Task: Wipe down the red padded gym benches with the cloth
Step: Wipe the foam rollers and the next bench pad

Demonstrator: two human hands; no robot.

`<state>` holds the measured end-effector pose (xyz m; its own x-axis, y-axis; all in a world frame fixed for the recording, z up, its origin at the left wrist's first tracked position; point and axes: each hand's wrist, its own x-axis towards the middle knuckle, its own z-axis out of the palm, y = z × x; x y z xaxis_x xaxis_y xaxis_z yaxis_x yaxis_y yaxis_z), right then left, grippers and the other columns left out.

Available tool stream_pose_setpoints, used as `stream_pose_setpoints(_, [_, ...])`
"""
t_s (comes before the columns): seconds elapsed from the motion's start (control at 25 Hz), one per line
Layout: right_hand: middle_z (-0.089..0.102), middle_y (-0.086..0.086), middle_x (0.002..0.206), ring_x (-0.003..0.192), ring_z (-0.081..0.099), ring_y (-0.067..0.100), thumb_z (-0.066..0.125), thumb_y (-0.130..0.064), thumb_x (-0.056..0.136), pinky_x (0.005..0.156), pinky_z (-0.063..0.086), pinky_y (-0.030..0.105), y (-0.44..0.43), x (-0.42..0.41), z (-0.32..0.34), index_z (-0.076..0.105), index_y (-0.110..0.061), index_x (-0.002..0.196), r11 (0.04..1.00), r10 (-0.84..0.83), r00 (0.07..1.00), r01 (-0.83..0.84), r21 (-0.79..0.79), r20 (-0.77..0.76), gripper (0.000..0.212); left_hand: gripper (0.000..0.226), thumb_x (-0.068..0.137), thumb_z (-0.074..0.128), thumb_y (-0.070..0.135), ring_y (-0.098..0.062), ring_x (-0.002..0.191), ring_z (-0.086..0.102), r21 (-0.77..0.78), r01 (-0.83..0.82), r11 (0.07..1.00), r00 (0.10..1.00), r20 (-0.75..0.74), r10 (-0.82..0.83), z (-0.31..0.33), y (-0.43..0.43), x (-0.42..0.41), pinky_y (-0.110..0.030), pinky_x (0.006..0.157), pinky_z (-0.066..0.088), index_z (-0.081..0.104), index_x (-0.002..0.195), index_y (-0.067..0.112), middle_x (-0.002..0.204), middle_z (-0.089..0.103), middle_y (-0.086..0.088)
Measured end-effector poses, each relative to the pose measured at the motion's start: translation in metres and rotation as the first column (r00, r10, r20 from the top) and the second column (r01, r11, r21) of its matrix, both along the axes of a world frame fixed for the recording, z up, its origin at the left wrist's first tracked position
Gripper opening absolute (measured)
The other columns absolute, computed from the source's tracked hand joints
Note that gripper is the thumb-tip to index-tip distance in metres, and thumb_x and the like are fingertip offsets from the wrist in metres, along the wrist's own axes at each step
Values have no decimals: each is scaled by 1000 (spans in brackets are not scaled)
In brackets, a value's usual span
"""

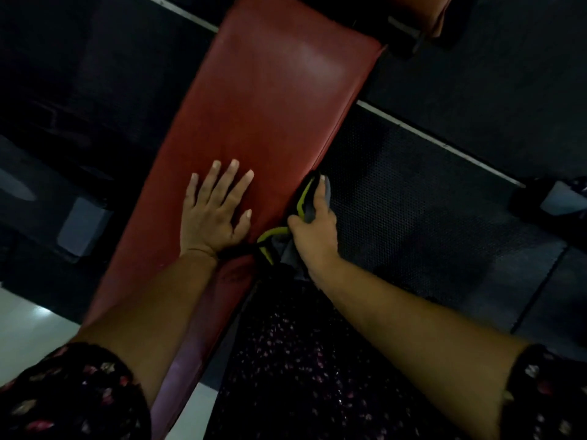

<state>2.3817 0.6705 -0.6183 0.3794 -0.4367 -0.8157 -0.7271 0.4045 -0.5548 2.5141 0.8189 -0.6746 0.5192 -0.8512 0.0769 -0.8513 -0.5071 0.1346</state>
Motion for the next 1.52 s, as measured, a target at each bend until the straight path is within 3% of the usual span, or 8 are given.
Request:
stream_pose_setpoints(0.28, [19, 2, 156, 124, 46, 25, 56, -25, 92, 87, 45, 22, 63, -45, 18, -3, -60, 145, 951, 307, 950, -308, 7, 58, 87, 66, 91, 46, 48, -28, 144, 30, 17, 214, 977, 976, -54, -213, 13, 49, -14, -53, 119, 14, 34, 150, 22, 155, 34, -7])
stream_pose_setpoints(0.48, [22, -3, 155, 112, 54, 22, 56, -28, 89, 92, 50, 31, 77, -40, 17, -4, -63, 144, 989, 125, 988, -132, 69, 93, 88, 65, 100, 27, 57, -21, 150, 15, 133, 47, 990, 998, -56, -40, 13, 131, -52, -48, 120, 9, 12, 157, 31, 157, 33, -9])
stream_pose_setpoints(0.64, [24, -5, 151, 116, 40, 8, 57, -24, 93, 90, 44, 24, 85, -58, 9, -7, -55, 147, 933, 330, 934, -345, 105, 137, 90, 68, 95, 35, 54, -16, 151, 7, 139, -59, 988, 998, -28, 63, 4, 141, -66, -46, 121, 6, 22, 155, 27, 159, 28, -6])
stream_pose_setpoints(0.76, [38, 1, 151, 120, 52, 25, 61, -21, 90, 100, 47, 36, 82, -46, 1, -6, -52, 149, 979, 71, 991, -91, 184, 111, 94, 70, 91, 38, 52, -20, 150, 12, 142, -60, 988, 997, -32, 65, 6, 141, -67, -46, 121, 6, 25, 154, 25, 161, 26, -4])
stream_pose_setpoints(0.96, [31, -1, 151, 121, 48, 21, 57, -29, 94, 61, 29, -9, 122, -63, 9, -10, -48, 151, 974, 225, 973, -226, 21, 59, 90, 69, 92, 38, 50, -26, 149, 18, 127, -38, 991, 999, -25, 41, 4, 142, -64, -49, 120, 10, 23, 155, 25, 161, 24, -3])
stream_pose_setpoints(1.16, [33, 2, 153, 128, 46, 23, 60, -21, 90, 74, 32, -7, 118, -71, -17, -9, -45, 152, 912, 393, 918, -397, 107, 57, 96, 65, 95, 33, 50, -25, 149, 19, 65, -49, 997, 998, -34, 51, 1, 144, -64, -46, 120, 6, 29, 153, 23, 160, 28, -5])
stream_pose_setpoints(1.28, [33, 0, 153, 123, 50, 24, 59, -24, 85, 101, 48, 35, 135, -66, -15, -7, -50, 150, 981, 180, 977, -188, 57, 114, 96, 64, 95, 34, 50, -25, 149, 19, 59, -48, 997, 998, -25, 49, 1, 144, -65, -44, 120, 5, 30, 153, 23, 160, 28, -5])
stream_pose_setpoints(1.52, [21, 4, 155, 129, 44, 29, 61, -25, 89, 100, 46, 36, 177, -96, -5, -16, -52, 146, 872, 478, 873, -485, 65, 96, 100, 64, 94, 36, 48, -27, 148, 21, 39, -55, 998, 997, -48, 57, 3, 142, -68, -49, 120, 9, 31, 152, 23, 159, 29, -6])
